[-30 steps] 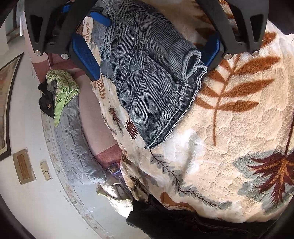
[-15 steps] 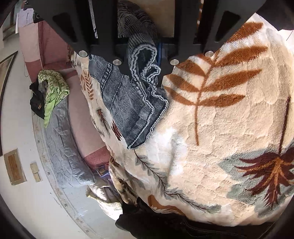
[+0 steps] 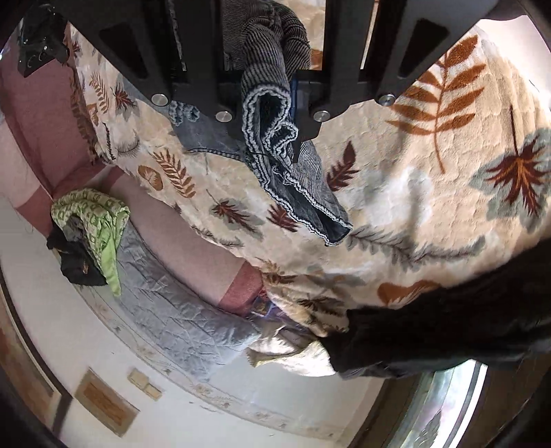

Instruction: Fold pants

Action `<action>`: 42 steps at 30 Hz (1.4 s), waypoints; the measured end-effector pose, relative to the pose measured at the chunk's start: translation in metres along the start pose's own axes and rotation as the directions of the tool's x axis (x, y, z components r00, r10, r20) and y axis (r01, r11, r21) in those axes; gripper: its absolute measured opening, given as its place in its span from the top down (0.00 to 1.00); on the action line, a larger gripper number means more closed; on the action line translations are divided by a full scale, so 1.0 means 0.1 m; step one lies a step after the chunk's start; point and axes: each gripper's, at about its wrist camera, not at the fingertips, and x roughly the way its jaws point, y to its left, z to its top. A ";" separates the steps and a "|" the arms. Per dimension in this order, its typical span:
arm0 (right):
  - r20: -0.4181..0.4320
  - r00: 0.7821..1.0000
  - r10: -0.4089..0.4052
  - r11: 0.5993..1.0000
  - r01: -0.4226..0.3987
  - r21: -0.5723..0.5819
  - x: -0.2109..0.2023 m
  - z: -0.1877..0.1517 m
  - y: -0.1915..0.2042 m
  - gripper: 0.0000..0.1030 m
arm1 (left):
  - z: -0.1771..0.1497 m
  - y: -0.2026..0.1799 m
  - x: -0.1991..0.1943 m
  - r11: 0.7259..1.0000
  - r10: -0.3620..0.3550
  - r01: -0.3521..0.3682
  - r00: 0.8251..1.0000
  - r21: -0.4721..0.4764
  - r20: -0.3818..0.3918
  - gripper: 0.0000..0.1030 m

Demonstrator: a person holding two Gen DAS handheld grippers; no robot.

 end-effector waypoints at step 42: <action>0.103 0.966 0.238 0.970 -0.243 0.031 -0.66 0.22 0.02 0.09 | -1.10 -1.50 0.72 0.835 0.260 -0.136 0.952 0.533 -0.165 0.24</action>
